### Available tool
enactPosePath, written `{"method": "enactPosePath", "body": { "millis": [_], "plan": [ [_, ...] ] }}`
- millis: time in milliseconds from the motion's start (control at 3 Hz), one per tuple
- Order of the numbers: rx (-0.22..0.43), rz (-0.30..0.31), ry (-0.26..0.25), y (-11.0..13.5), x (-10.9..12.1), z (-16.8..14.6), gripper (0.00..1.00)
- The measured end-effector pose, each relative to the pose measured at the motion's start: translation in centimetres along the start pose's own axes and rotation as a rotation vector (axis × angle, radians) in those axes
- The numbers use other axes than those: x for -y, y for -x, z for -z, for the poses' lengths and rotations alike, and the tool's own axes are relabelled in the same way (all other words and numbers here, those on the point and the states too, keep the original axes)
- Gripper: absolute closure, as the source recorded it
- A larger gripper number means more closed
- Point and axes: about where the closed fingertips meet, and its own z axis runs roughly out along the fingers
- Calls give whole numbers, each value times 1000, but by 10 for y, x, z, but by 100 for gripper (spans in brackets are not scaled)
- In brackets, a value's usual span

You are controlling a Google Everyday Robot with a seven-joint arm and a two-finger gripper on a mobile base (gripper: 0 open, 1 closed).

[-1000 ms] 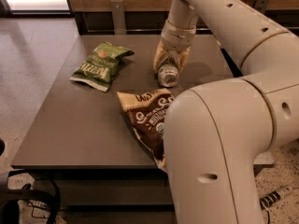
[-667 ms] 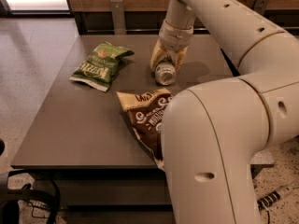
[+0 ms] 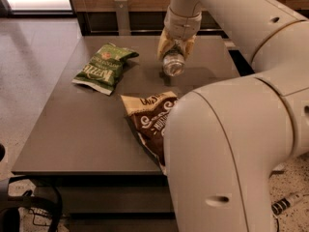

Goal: Place 7up can upright

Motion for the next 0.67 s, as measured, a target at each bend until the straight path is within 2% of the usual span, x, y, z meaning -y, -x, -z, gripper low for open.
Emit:
{"method": "enactPosePath", "body": {
  "millis": [333,667],
  "plan": [
    [104,-12,-74,-7,20,44,100],
    [265,7,-87,-30,40,81,100]
  ]
}}
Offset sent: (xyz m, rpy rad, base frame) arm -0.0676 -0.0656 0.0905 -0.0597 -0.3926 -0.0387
